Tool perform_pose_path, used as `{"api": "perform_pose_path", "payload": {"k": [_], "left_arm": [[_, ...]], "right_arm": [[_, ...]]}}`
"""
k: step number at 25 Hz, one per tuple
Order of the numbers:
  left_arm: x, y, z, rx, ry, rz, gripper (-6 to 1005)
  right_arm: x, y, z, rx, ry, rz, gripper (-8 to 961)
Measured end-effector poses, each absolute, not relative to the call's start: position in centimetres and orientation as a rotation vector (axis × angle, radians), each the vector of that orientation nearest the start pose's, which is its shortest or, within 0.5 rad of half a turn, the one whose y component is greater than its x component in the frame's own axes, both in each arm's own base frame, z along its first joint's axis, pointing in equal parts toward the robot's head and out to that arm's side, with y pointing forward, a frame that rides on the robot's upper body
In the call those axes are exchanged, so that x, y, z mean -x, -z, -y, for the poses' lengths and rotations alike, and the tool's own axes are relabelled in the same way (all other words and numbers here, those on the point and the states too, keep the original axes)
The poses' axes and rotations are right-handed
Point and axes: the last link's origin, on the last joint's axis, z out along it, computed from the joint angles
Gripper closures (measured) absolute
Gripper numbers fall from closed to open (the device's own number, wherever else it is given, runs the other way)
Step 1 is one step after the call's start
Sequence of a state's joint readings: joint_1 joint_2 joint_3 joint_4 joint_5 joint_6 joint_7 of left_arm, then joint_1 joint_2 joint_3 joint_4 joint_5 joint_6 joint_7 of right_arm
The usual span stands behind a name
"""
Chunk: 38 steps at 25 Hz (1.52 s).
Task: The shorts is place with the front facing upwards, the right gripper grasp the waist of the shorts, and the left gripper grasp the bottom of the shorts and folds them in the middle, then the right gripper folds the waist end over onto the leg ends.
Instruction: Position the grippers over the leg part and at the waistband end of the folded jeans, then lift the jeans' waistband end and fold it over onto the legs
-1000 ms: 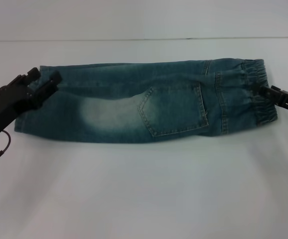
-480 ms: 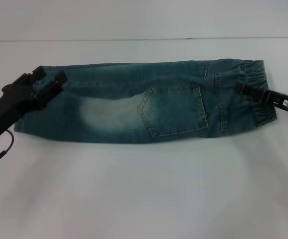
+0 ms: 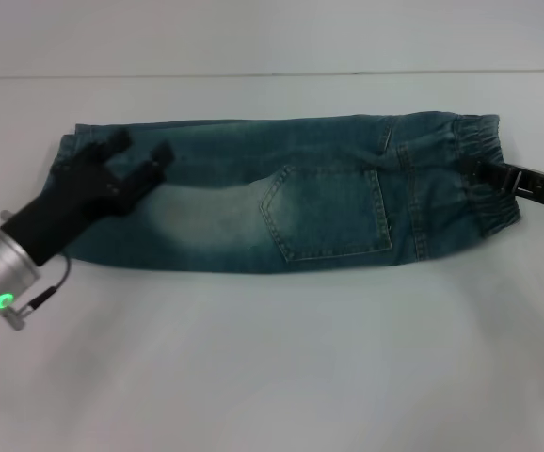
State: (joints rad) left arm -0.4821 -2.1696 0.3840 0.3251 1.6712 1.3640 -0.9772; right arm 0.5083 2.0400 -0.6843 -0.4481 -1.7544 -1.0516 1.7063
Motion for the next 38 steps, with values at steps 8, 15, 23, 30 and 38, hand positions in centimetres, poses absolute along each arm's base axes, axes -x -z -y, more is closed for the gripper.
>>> {"api": "perform_pose_path", "payload": {"k": [8,15,23,30,38], "left_arm": [[26.6,5.4,-32.6,2.121,1.08,0.682,276],[25.5,7.0,-32.2,2.003,1.091,0.608,307],[24.0,11.1,-31.9,1.993,0.802,0.395,593],[23.4,12.8,-31.9,2.064,0.735,0.415,744],[23.1,14.3,-31.1,2.144,0.669,0.384,972]], "right_arm": [[-32.5,-1.0,-36.4,2.024,-0.781,-1.386,803],[-32.2,-1.8,-36.0,2.064,-0.77,-1.445,848],[-30.9,-4.3,-34.2,2.147,-0.862,-1.489,848],[-28.3,-7.9,-33.0,2.249,-0.995,-1.446,847],[-21.5,-11.6,-35.5,2.406,-1.109,-1.262,847]]}}
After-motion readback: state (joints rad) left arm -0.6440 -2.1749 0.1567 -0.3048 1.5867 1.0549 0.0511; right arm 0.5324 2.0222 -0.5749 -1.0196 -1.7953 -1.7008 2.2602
